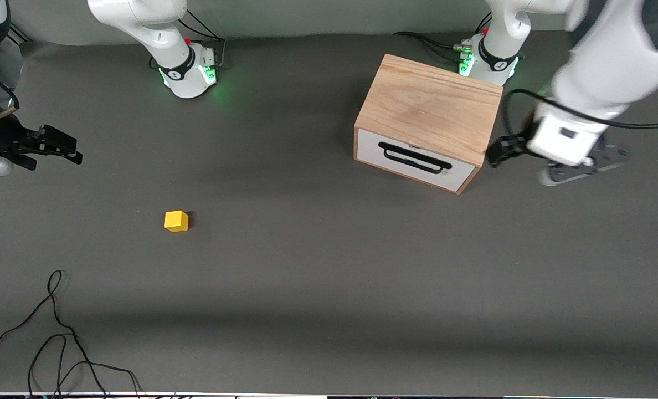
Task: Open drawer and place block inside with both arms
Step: 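Reach the left gripper down to the black drawer handle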
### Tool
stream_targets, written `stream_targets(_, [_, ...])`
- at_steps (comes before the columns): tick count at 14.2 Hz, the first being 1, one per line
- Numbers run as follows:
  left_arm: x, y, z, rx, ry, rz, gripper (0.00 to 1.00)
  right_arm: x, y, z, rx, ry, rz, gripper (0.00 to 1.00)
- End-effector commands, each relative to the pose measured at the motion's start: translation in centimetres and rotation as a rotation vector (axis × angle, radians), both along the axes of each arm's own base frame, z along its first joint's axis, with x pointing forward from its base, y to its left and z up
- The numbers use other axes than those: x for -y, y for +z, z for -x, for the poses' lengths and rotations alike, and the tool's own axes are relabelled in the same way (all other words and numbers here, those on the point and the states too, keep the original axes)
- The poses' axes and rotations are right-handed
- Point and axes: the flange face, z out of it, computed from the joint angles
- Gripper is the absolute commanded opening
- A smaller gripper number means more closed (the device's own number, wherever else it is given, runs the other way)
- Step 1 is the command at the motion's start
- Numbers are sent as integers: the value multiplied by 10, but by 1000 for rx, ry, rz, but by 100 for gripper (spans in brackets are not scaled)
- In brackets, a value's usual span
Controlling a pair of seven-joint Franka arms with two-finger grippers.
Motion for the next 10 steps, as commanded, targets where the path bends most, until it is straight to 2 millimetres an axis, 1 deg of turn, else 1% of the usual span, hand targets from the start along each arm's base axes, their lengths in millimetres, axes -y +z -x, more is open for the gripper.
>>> stream_targets(1, [50, -17, 10, -3, 181, -22, 100, 0, -4, -6, -17, -16, 4, 100])
stream_targets(2, [71, -21, 16, -2, 247, -33, 100, 0, -5, -6, -18, -17, 5, 100])
stream_targets(3, [85, -26, 20, -3, 320, -46, 100, 1, -10, -9, -24, -18, 7, 100])
stream_targets(5, [104, -36, 24, -9, 480, -73, 100, 0, -20, -15, -34, -18, 8, 100])
stream_targets(6, [113, -40, 27, -15, 565, -83, 100, 0, -25, -18, -43, -18, 8, 100])
stream_targets(7, [116, -43, 26, -13, 651, -90, 100, -1, -27, -20, -37, -16, 8, 100])
stream_targets(8, [117, -46, 25, -14, 712, -101, 100, -1, -34, -21, -43, -17, 9, 100])
stream_targets(10, [133, -52, 32, -23, 737, -110, 100, -2, -47, -22, -40, -14, 10, 100])
